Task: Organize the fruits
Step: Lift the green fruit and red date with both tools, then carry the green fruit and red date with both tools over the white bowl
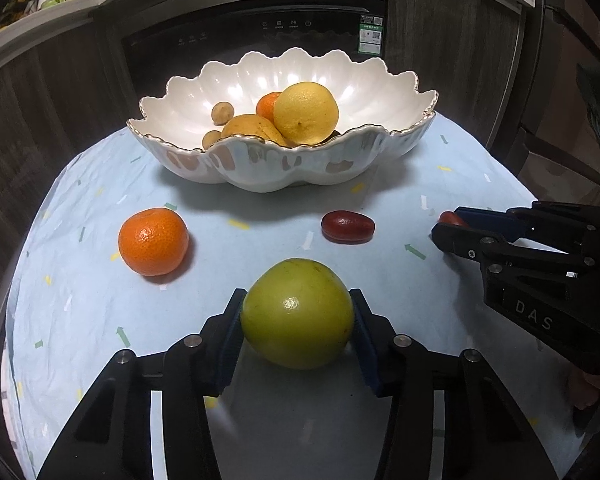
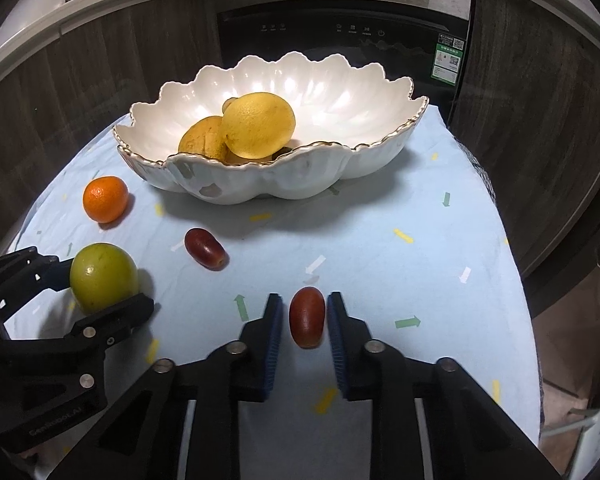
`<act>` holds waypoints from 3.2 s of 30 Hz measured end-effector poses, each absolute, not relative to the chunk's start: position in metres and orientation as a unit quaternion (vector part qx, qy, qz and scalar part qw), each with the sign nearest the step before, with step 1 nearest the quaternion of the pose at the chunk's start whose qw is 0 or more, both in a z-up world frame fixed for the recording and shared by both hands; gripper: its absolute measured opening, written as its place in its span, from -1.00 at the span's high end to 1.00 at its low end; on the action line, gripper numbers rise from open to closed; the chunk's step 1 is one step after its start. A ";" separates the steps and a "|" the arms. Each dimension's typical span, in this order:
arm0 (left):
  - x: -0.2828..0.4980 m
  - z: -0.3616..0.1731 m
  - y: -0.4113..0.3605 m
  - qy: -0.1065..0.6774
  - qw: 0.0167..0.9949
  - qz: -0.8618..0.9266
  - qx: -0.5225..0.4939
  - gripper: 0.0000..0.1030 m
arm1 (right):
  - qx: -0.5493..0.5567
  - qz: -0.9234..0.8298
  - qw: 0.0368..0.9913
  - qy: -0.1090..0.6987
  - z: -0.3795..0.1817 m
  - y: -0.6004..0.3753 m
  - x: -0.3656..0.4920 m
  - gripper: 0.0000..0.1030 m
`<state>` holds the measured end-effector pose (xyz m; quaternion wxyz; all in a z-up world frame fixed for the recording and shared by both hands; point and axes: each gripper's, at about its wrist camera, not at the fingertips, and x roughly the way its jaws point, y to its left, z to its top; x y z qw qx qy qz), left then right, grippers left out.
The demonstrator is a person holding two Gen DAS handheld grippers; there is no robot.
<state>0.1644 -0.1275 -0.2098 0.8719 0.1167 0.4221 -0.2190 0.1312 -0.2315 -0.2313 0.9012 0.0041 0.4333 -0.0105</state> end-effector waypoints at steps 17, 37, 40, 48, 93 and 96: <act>0.160 -0.196 -0.124 0.409 0.879 -0.221 0.108 0.06 | 0.013 -0.018 0.903 0.428 -0.220 -0.232 0.122 0.65; 0.154 -0.154 -0.115 0.374 0.898 -0.211 0.098 0.06 | 0.007 -0.023 0.919 0.395 -0.177 -0.223 0.109 0.65; 0.155 -0.147 -0.113 0.369 0.901 -0.208 0.095 0.06 | 0.006 -0.023 0.922 0.387 -0.169 -0.221 0.109 0.65; 0.159 -0.128 -0.106 0.356 0.910 -0.196 0.083 0.06 | 0.003 -0.022 0.929 0.368 -0.148 -0.216 0.112 0.65; 0.239 -0.081 -0.107 0.321 0.931 -0.161 0.064 0.06 | 0.012 -0.049 0.946 0.321 -0.098 -0.232 0.182 0.65; 0.246 -0.081 -0.108 0.321 0.931 -0.161 0.064 0.06 | 0.013 -0.050 0.946 0.321 -0.099 -0.234 0.187 0.65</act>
